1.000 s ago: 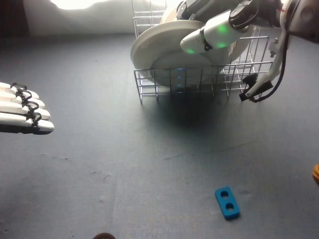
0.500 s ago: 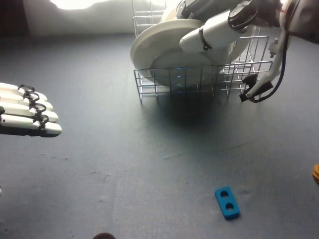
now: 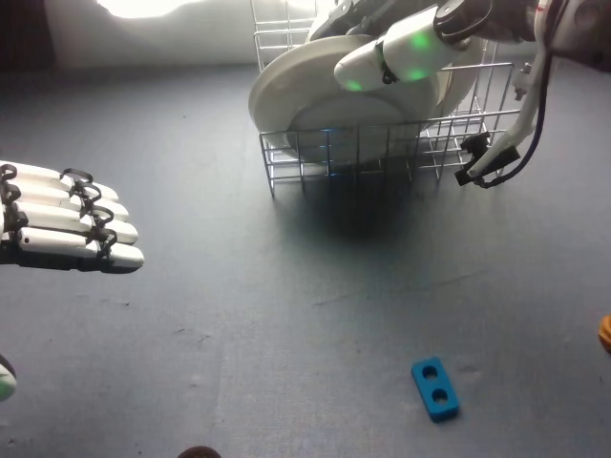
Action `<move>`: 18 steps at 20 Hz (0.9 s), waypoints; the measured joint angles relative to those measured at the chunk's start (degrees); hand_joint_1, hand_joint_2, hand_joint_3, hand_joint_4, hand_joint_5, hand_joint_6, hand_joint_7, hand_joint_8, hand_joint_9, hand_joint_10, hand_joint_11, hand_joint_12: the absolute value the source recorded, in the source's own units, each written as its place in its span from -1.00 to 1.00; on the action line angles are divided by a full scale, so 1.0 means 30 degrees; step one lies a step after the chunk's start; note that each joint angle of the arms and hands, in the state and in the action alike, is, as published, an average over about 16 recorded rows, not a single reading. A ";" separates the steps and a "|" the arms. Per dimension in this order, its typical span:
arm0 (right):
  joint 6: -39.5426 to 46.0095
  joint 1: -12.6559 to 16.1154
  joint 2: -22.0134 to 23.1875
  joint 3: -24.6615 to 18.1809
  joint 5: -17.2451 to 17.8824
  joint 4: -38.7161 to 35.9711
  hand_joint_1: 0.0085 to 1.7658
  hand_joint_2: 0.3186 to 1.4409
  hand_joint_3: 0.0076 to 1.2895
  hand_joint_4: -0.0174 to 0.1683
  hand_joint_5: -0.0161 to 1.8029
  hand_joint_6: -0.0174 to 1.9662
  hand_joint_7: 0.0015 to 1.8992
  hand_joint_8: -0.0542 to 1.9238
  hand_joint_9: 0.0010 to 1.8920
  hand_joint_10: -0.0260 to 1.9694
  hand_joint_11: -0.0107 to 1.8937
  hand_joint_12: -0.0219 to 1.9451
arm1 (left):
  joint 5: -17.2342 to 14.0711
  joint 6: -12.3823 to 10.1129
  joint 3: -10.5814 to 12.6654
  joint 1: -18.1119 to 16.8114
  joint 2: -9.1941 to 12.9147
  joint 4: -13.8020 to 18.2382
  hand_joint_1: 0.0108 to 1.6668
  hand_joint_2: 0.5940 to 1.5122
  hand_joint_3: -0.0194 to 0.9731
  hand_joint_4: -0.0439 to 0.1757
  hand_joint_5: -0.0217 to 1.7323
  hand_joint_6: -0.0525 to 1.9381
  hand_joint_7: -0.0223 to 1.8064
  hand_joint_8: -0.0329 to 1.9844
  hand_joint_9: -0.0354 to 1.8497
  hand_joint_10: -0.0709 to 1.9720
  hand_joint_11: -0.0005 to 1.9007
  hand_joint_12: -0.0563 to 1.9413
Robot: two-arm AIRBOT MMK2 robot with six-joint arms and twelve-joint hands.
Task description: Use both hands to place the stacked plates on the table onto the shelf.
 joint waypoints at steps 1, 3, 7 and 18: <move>0.0004 0.0049 0.0001 0.0000 0.0020 -0.0003 0.40 0.30 -0.99 -0.86 0.00 -0.67 0.10 -0.80 0.14 -0.92 -0.28 0.11 | -0.0048 0.0000 -0.0053 -0.0023 0.0004 -0.0001 -0.99 0.08 -0.92 -0.58 -0.95 -0.94 -0.96 -0.97 -0.94 -0.98 -0.98 -0.93; 0.0012 0.0152 0.0004 0.0000 0.0077 -0.0003 0.40 0.28 -0.99 -0.86 0.02 -0.80 0.11 -0.90 0.14 -0.94 -0.29 0.10 | -0.0134 0.0000 -0.0148 -0.0063 0.0011 0.0008 -0.99 0.08 -0.92 -0.58 -0.95 -0.94 -0.96 -0.97 -0.94 -0.98 -0.98 -0.93; 0.0015 0.0366 0.0013 -0.0010 0.0158 -0.0022 0.39 0.27 -0.99 -0.85 0.04 -0.94 0.12 -0.93 0.14 -0.95 -0.30 0.09 | -0.0229 0.0002 -0.0329 -0.0143 0.0032 0.0029 -0.99 0.07 -0.93 -0.59 -0.95 -0.94 -0.95 -0.97 -0.94 -0.98 -0.99 -0.93; -0.0329 0.1541 0.0632 -0.0793 0.0600 -0.2900 0.39 0.29 -0.99 -0.85 0.05 -0.94 0.11 -0.93 0.13 -0.95 -0.31 0.09 | -0.0382 0.0003 -0.0902 -0.0534 0.0147 0.0296 -0.99 0.08 -0.92 -0.59 -0.95 -0.94 -0.96 -0.97 -0.94 -0.98 -0.99 -0.93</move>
